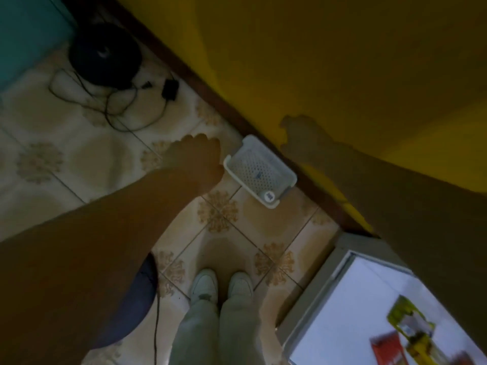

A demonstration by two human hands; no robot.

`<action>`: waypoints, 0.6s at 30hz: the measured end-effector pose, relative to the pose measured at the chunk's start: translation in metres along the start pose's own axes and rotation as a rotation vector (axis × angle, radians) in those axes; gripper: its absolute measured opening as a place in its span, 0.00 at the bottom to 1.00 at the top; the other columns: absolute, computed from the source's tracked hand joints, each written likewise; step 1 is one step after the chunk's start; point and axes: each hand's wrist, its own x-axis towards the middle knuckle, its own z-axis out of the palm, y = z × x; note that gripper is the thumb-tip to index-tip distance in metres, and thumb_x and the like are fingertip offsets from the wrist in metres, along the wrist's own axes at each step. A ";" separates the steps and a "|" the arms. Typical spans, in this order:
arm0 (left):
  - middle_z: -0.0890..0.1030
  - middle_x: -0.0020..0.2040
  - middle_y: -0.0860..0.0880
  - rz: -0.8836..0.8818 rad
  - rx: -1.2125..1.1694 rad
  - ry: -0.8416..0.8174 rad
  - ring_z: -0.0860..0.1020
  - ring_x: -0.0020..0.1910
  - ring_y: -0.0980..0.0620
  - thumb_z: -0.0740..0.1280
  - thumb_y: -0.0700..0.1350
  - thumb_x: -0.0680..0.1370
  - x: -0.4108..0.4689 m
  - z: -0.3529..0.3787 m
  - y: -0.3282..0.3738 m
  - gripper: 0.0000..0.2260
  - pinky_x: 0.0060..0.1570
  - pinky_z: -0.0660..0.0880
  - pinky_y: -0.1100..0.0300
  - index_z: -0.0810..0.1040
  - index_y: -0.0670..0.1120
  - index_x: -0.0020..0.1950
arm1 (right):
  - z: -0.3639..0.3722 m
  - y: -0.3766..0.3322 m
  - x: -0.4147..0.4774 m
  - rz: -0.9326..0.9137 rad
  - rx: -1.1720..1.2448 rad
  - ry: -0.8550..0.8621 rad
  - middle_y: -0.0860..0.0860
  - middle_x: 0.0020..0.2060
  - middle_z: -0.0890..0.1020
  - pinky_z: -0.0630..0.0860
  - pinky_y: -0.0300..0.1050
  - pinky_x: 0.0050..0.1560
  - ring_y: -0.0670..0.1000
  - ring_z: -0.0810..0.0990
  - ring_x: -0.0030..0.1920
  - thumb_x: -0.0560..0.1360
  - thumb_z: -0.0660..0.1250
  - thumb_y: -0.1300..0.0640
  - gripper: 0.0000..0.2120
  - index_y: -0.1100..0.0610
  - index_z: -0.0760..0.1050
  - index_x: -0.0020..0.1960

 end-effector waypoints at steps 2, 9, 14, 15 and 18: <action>0.73 0.57 0.42 -0.032 -0.021 0.047 0.73 0.56 0.43 0.59 0.51 0.80 -0.027 -0.055 -0.001 0.16 0.44 0.66 0.55 0.69 0.41 0.62 | -0.066 -0.019 -0.031 -0.033 -0.029 0.039 0.63 0.65 0.69 0.70 0.54 0.61 0.62 0.71 0.62 0.79 0.62 0.61 0.22 0.65 0.63 0.70; 0.74 0.55 0.42 -0.074 -0.091 0.257 0.74 0.52 0.43 0.59 0.50 0.80 -0.138 -0.242 -0.005 0.13 0.49 0.74 0.52 0.71 0.42 0.58 | -0.252 -0.079 -0.151 -0.078 -0.111 0.164 0.61 0.64 0.70 0.72 0.49 0.45 0.59 0.75 0.56 0.78 0.60 0.63 0.19 0.62 0.65 0.69; 0.71 0.45 0.45 -0.082 -0.050 0.396 0.73 0.46 0.45 0.61 0.51 0.79 -0.222 -0.344 0.003 0.11 0.45 0.75 0.51 0.71 0.43 0.50 | -0.344 -0.108 -0.243 -0.072 -0.113 0.267 0.61 0.61 0.73 0.71 0.47 0.39 0.59 0.78 0.50 0.78 0.60 0.64 0.18 0.64 0.68 0.67; 0.71 0.45 0.46 -0.081 -0.040 0.420 0.72 0.45 0.46 0.61 0.51 0.79 -0.237 -0.359 0.005 0.11 0.44 0.74 0.52 0.71 0.43 0.51 | -0.358 -0.112 -0.261 -0.068 -0.112 0.294 0.62 0.61 0.74 0.73 0.48 0.40 0.59 0.78 0.50 0.78 0.60 0.64 0.17 0.64 0.69 0.66; 0.74 0.54 0.42 -0.068 -0.040 0.462 0.73 0.53 0.44 0.60 0.51 0.80 -0.282 -0.396 0.013 0.15 0.49 0.75 0.50 0.71 0.42 0.60 | -0.390 -0.121 -0.315 -0.046 -0.121 0.399 0.61 0.60 0.77 0.78 0.52 0.55 0.60 0.77 0.58 0.75 0.62 0.62 0.18 0.64 0.71 0.65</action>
